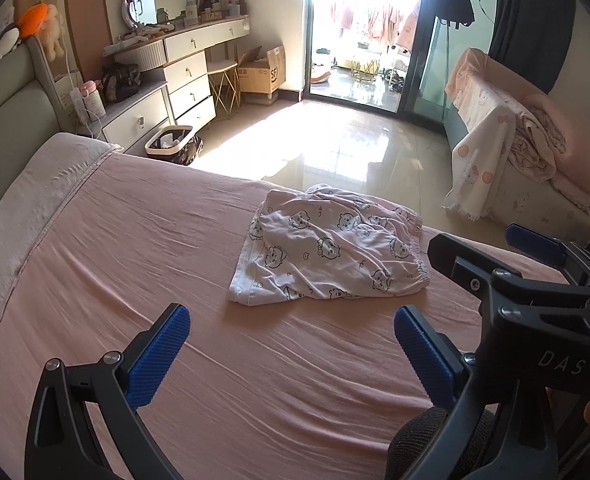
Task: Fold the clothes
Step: 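Move both grippers toward the cartoon-print shorts lying on the bed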
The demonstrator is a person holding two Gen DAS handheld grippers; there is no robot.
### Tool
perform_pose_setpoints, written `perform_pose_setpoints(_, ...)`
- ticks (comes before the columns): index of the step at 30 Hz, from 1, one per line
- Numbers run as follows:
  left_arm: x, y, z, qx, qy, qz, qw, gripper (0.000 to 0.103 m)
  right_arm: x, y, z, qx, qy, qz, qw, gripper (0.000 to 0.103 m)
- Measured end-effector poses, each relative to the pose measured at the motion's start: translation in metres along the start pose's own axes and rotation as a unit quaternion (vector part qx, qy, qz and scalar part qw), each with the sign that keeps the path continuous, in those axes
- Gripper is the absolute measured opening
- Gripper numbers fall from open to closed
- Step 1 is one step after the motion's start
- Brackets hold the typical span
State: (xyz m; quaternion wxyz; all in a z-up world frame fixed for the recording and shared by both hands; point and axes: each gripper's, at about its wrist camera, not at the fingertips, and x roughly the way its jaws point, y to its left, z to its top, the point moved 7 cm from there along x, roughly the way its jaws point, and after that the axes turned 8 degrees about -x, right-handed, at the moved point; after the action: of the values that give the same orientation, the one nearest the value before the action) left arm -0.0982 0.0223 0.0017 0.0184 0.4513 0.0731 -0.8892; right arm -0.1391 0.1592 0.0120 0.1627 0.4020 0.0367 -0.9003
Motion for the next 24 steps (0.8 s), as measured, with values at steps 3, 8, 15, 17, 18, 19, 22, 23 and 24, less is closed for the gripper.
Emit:
perform_pose_setpoints(3, 0.005, 0.004, 0.001, -0.007, -0.004, -0.012, 0.9999, 0.103, 0.003, 0.002, 0.005, 0.002, 0.000, 0.001, 1.000, 0.103)
perform_pose_setpoints(8, 0.039, 0.017, 0.003, -0.034, 0.010, -0.003, 0.9994, 0.103, 0.014, -0.004, 0.006, 0.000, 0.016, -0.006, 1.000, 0.103)
perform_pose_setpoints(15, 0.092, 0.019, -0.004, -0.040, 0.045, -0.009, 0.9981, 0.103, 0.041, -0.025, 0.007, -0.002, 0.040, -0.040, 0.998, 0.103)
perform_pose_setpoints(17, 0.107, 0.018, -0.006, -0.038, 0.058, -0.011, 0.9975, 0.103, 0.050, -0.029, 0.008, -0.001, 0.046, -0.042, 0.998, 0.103)
perform_pose_setpoints(18, 0.113, 0.017, -0.007, -0.037, 0.063, -0.014, 0.9972, 0.103, 0.054, -0.031, 0.008, 0.000, 0.049, -0.044, 0.998, 0.103)
perform_pose_setpoints(19, 0.119, 0.017, -0.008, -0.036, 0.067, -0.018, 0.9970, 0.103, 0.060, -0.033, 0.008, 0.000, 0.053, -0.047, 0.998, 0.103)
perform_pose_setpoints(22, 0.139, 0.017, -0.009, -0.041, 0.076, -0.019, 0.9961, 0.103, 0.077, -0.036, 0.007, -0.005, 0.066, -0.051, 0.996, 0.103)
perform_pose_setpoints(23, 0.146, 0.017, -0.009, -0.043, 0.080, -0.020, 0.9956, 0.103, 0.083, -0.038, 0.005, -0.006, 0.073, -0.052, 0.996, 0.103)
perform_pose_setpoints(24, 0.152, 0.017, -0.010, -0.045, 0.085, -0.020, 0.9952, 0.103, 0.089, -0.040, 0.003, -0.005, 0.082, -0.052, 0.995, 0.103)
